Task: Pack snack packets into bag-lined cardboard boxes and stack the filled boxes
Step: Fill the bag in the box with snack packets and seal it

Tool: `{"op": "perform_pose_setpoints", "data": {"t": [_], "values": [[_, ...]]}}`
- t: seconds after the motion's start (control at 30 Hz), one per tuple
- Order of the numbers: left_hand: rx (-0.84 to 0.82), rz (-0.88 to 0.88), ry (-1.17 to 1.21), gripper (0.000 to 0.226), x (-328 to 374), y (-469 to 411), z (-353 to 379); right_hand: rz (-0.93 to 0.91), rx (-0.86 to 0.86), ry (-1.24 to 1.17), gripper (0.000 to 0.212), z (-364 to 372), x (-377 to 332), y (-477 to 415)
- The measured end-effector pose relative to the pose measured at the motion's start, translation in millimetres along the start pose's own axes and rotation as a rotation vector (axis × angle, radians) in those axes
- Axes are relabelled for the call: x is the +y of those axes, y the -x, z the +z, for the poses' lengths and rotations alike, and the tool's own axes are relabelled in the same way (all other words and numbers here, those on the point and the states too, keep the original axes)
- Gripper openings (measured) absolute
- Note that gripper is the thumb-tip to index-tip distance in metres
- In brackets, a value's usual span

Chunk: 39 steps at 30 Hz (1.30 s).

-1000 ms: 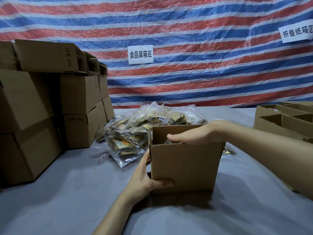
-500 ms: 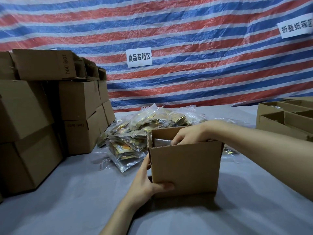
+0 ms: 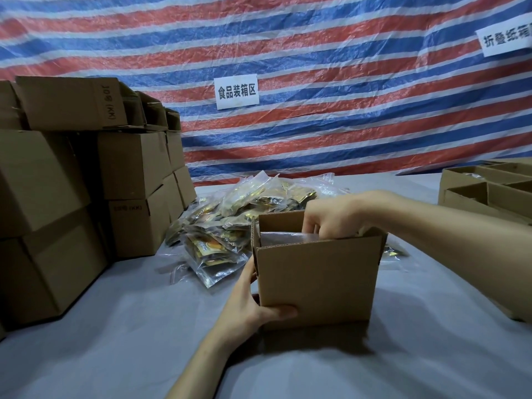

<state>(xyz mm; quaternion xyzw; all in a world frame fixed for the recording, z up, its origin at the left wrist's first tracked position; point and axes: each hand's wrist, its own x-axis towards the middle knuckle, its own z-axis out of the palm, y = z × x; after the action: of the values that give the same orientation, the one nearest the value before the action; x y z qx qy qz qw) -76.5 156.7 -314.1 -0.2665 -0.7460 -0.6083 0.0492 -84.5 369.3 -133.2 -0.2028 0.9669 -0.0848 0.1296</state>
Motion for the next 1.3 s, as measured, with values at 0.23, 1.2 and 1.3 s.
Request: {"op": "perform_pose_setpoints", "data": {"t": [0.23, 1.2, 1.3], "values": [[0.016, -0.021, -0.001, 0.086, -4, -2, 1, -0.030, -0.048, -0.220, 0.025, -10, 10, 12], [0.012, -0.012, -0.012, 0.086, -2, -1, 1, 0.205, -0.292, -0.425, 0.059, -2, -9, -8], [0.019, -0.028, -0.008, 0.085, -4, -1, 0, 0.288, -0.285, -0.412, 0.078, 1, -11, -17]]}}
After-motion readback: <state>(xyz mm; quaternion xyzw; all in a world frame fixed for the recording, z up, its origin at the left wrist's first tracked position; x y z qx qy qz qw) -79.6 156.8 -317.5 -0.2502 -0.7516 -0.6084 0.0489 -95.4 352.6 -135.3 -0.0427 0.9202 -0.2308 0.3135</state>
